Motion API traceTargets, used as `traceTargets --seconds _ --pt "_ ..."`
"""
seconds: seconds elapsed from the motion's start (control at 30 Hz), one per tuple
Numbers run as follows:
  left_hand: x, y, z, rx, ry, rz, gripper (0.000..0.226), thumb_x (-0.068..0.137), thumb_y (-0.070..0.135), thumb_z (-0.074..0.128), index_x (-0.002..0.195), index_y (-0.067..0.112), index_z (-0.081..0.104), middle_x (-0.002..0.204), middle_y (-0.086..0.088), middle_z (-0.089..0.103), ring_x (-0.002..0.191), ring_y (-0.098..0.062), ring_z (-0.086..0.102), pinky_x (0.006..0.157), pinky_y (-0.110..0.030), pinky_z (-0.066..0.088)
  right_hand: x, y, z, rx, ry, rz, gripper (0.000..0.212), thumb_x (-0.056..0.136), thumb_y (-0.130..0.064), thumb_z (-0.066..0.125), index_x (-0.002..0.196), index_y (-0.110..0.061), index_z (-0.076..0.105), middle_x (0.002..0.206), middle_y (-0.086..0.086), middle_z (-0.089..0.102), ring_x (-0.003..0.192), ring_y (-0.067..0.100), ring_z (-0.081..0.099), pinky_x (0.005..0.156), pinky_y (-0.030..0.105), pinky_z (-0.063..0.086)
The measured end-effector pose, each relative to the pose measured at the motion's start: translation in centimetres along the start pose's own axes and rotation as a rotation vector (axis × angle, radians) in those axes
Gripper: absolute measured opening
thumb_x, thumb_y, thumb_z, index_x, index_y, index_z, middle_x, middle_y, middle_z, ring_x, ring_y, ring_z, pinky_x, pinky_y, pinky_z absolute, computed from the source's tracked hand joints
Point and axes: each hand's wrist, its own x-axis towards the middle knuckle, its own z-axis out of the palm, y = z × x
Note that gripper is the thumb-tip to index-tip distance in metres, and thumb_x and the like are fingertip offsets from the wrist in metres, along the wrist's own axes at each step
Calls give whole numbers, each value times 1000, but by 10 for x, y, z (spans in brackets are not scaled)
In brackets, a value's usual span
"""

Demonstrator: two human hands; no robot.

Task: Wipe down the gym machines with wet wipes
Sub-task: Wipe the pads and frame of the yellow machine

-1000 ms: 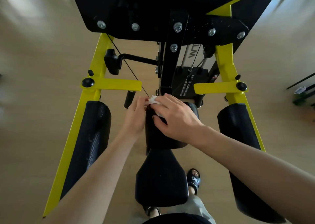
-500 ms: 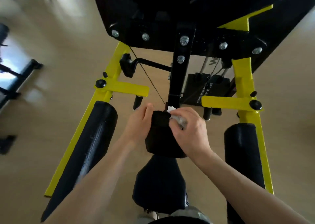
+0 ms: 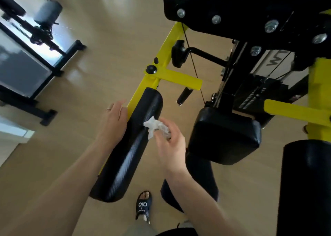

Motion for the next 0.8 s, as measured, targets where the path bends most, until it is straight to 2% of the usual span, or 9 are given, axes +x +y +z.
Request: traceTargets --seconds 0.07,0.13,0.23,0.27,0.4,0.5,0.6,0.7,0.8 --pt "3 -22 1 -94 -138 -14 32 108 22 40 136 18 56 132 -10 62 123 -27 55 100 -35 40 -7 20 35 -231 44 -222 36 98 -6 58 130 -20 67 126 -13 65 114 -7 57 99 16 46" --pt "1 -36 3 -215 -229 -17 31 108 22 42 138 24 50 127 -3 63 118 -23 60 100 -38 47 -19 44 69 -438 51 -436 37 98 -2 56 133 -9 66 142 -1 59 134 7 50 113 25 42" --pt "-2 -46 12 -238 -219 59 33 107 30 44 140 27 43 114 -5 64 97 -22 65 72 -30 49 -42 65 103 -569 91 -574 41 101 -6 52 142 0 56 159 9 43 152 20 31 123 40 32" --pt "-2 -45 14 -192 -197 83 34 107 32 44 140 26 42 112 -8 63 93 -24 63 65 -29 43 -46 68 108 -579 114 -578 43 102 -7 52 144 2 53 161 10 39 154 21 26 124 42 30" --pt "-3 -45 16 -150 -159 84 36 105 34 43 140 27 41 119 -14 61 95 -29 62 66 -33 40 -41 68 112 -725 144 -574 46 106 -15 43 148 2 48 163 14 34 156 22 22 125 41 28" --pt "-3 -47 15 -195 -172 99 36 106 39 44 141 30 40 123 -12 60 100 -30 63 66 -33 40 -5 53 114 -828 153 -487 51 107 -23 33 151 -1 44 165 14 30 157 21 18 128 33 17" --pt "-1 -45 14 -171 -177 133 39 107 31 43 145 22 40 130 -13 57 107 -33 61 71 -36 42 35 39 112 -868 196 -408 53 106 -23 32 154 -1 40 166 15 27 157 22 16 128 25 5" --pt "-2 -49 11 -175 -209 200 40 107 29 40 146 21 36 132 -13 56 109 -32 60 78 -39 50 18 46 113 -890 202 -371 55 106 -26 30 156 -3 37 168 11 22 158 19 13 128 36 16" --pt "-2 -47 9 -198 -172 169 35 107 31 39 141 23 40 127 -11 58 99 -31 63 69 -41 49 -47 60 121 -909 169 -408 54 106 -18 39 157 -1 33 169 11 20 158 20 12 125 43 26"
